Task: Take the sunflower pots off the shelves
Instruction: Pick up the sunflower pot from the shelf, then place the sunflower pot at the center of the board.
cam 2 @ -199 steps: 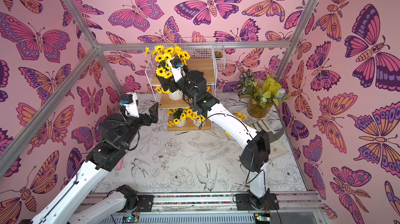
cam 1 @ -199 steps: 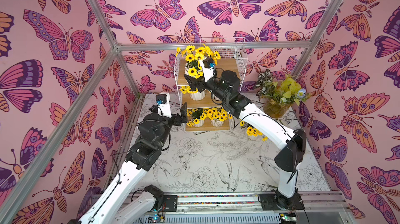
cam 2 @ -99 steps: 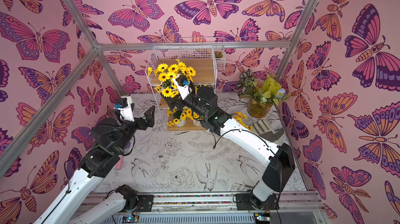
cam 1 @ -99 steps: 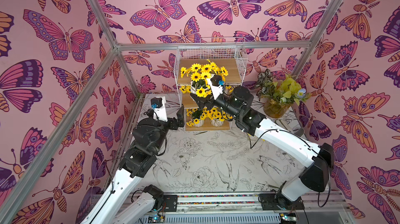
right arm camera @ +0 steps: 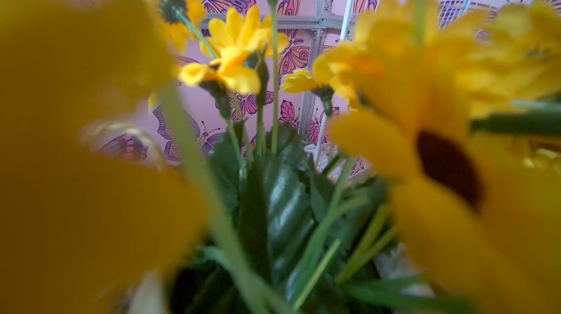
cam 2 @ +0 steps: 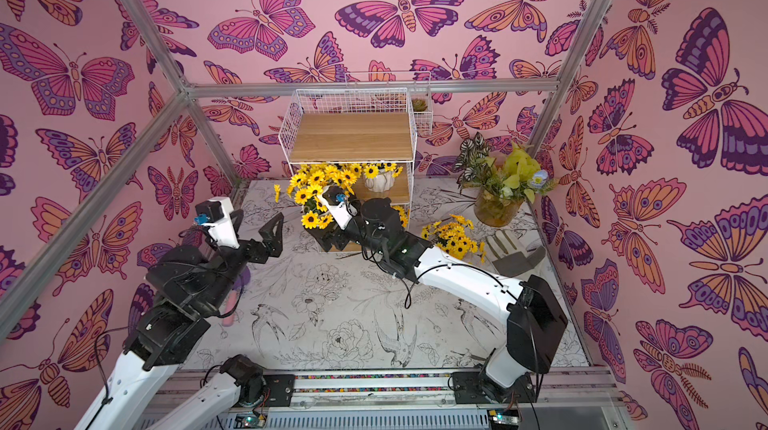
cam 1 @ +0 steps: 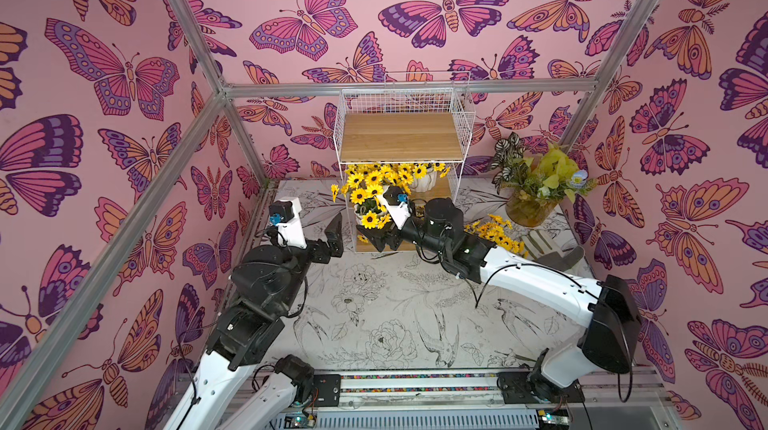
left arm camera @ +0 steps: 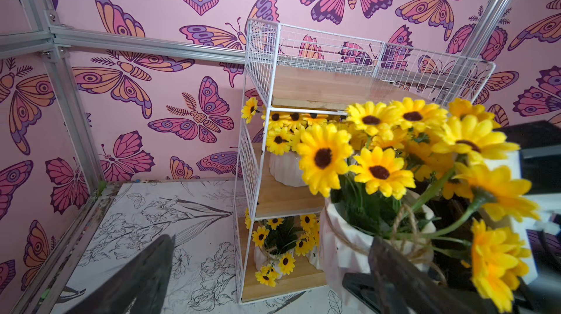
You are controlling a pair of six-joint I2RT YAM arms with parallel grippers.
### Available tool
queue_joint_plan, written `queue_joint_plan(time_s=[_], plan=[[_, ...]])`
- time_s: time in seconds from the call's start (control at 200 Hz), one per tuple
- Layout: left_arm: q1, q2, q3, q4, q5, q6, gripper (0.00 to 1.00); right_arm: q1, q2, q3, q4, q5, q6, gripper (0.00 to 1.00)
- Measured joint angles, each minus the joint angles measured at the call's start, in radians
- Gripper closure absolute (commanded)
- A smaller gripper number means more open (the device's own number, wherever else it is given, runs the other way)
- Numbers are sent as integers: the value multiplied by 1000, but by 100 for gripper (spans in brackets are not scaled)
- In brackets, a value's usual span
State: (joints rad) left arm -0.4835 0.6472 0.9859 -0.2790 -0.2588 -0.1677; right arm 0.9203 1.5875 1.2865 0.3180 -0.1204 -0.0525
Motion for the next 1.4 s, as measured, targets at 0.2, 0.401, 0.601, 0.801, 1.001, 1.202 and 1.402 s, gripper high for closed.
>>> queue_joint_plan(time_s=[0.2, 0.401, 0.601, 0.801, 1.001, 1.202, 1.402], plan=[[0, -53, -3, -76, 0, -50, 0, 46, 113, -3, 117, 13, 25, 55], [0, -123, -19, -153, -6, -80, 0, 82, 275, -3, 188, 19, 64, 55], [0, -198, -55, -195, -27, -96, 0, 84, 439, 48, 224, 23, 113, 54], [0, -212, -68, -230, -30, -103, 0, 90, 587, 167, 244, 22, 144, 54], [0, -212, -82, -232, -30, -105, 0, 98, 695, 274, 275, 14, 167, 54], [0, -212, -100, -240, -34, -106, 0, 106, 822, 395, 297, 8, 187, 54], [0, -211, -106, -239, -52, -106, 0, 126, 951, 504, 293, -1, 187, 53]])
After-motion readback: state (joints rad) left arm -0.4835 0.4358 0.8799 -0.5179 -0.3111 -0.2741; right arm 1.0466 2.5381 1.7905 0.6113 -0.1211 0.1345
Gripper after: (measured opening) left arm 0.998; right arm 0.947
